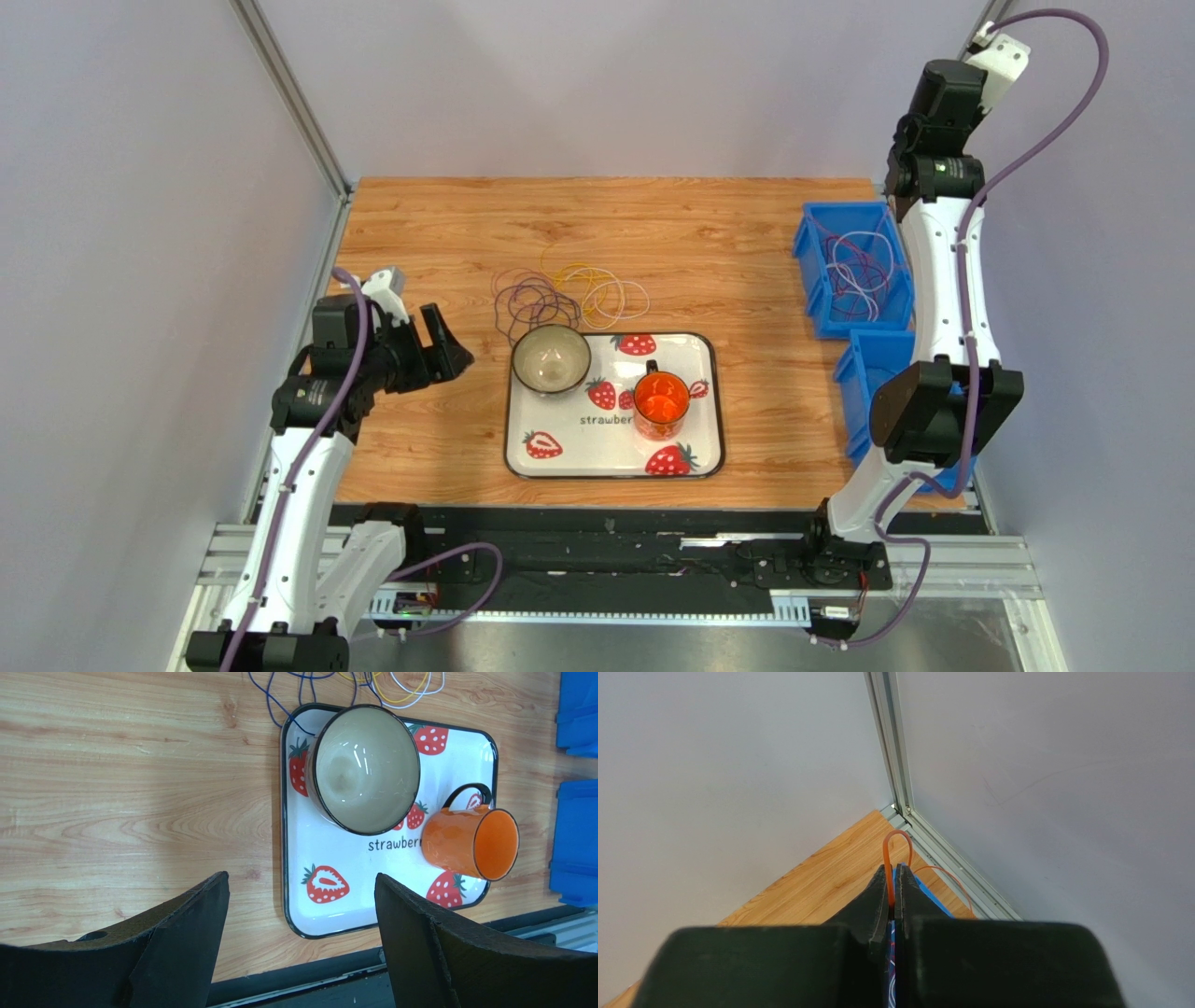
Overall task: Untangle the cables
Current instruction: Place the cable in the bin.
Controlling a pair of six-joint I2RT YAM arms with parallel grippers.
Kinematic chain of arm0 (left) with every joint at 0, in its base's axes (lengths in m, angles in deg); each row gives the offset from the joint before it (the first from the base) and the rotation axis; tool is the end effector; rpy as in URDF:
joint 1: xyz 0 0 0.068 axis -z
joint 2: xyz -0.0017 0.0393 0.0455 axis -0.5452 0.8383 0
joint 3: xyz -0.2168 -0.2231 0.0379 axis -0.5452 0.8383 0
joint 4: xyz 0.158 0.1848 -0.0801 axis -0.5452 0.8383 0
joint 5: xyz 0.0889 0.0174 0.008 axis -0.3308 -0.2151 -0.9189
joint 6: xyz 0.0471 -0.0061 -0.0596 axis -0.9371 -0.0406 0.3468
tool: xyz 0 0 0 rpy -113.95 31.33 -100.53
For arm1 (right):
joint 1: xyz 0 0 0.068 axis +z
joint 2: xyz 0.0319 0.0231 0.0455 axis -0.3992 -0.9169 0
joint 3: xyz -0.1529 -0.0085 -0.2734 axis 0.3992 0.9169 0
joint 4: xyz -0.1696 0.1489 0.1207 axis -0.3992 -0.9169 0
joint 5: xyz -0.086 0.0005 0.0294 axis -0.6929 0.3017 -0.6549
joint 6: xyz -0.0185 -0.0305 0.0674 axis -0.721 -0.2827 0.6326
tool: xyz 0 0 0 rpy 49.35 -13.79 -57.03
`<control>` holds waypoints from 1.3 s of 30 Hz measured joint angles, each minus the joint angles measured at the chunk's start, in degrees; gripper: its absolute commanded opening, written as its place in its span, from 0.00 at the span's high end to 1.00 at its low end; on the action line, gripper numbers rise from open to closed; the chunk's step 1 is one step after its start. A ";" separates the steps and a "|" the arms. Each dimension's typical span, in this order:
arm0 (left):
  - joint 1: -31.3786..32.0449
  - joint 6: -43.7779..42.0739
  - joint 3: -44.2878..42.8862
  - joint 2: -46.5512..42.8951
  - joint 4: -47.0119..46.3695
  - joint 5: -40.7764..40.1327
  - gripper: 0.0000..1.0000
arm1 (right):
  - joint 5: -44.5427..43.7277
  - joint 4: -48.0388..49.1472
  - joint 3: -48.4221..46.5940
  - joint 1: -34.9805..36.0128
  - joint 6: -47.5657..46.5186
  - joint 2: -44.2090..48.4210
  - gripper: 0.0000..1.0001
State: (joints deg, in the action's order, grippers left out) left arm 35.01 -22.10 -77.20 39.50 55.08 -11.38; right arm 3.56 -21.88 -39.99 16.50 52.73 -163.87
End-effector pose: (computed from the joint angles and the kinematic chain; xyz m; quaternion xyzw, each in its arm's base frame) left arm 0.1458 -0.0241 0.3266 -0.1002 0.8950 -0.2201 0.3748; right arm 0.4142 -0.0832 0.4919 0.2861 0.7277 -0.1719 0.5992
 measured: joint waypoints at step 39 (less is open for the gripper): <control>0.00 0.02 0.00 0.13 0.11 -0.52 0.16 | -1.66 0.00 1.90 7.78 -7.28 3.82 1.00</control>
State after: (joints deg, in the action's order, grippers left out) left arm 35.01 -22.08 -77.20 39.63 55.19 -11.90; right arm 1.89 -21.88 -38.09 24.28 45.45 -160.04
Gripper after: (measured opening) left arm 0.838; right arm 0.011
